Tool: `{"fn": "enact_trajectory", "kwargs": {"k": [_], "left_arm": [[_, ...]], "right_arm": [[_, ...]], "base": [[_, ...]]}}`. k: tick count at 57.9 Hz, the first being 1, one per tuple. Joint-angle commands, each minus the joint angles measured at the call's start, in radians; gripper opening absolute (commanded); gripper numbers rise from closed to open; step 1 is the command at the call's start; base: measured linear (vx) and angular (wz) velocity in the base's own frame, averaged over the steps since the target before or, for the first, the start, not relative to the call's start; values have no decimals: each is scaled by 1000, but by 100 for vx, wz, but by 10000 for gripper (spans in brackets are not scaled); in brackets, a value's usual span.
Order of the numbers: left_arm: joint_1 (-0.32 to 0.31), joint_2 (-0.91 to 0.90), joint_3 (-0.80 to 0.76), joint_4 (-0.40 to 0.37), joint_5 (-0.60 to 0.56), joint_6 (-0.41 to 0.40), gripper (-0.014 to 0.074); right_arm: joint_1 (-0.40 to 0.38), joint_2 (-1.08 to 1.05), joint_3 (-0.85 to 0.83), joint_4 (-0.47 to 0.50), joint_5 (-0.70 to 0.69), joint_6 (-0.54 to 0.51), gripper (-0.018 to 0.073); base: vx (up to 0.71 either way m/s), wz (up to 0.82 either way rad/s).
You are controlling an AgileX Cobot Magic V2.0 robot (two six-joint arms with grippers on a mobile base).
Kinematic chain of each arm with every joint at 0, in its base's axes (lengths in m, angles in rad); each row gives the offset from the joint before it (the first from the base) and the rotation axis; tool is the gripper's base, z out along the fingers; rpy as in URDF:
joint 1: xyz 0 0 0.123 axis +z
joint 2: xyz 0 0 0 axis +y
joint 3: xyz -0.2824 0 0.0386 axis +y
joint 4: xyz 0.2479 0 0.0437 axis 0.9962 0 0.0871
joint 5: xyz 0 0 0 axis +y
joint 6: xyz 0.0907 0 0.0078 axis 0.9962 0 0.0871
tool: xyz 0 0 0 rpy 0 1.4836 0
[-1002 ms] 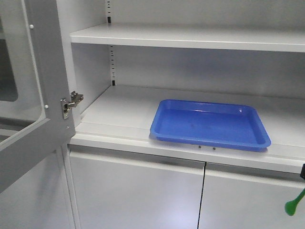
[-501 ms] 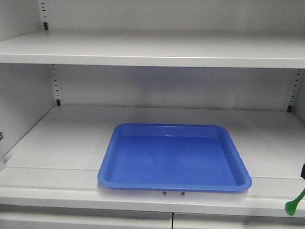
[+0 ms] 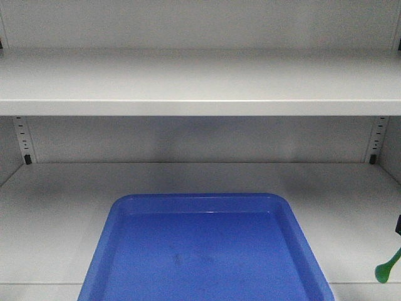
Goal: Sort red and green spoons into left cabinet
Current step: 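Drive up to the open cabinet shelf holding the blue tray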
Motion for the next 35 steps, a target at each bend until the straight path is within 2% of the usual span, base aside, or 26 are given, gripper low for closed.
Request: {"fn": "enact_trajectory", "kwargs": {"k": [1, 17, 35], "left_arm": [[0, 4, -26, -15, -74, -8, 0], [0, 4, -26, -15, -74, -8, 0], [0, 4, -26, -15, -74, -8, 0]], "right_arm": [[-1, -1, -30, 31, -22, 0, -4], [-1, -1, -30, 31, -22, 0, -4], [-1, -1, -30, 31, -22, 0, -4]], "base": [[21, 8], [15, 5], [2, 0]]}}
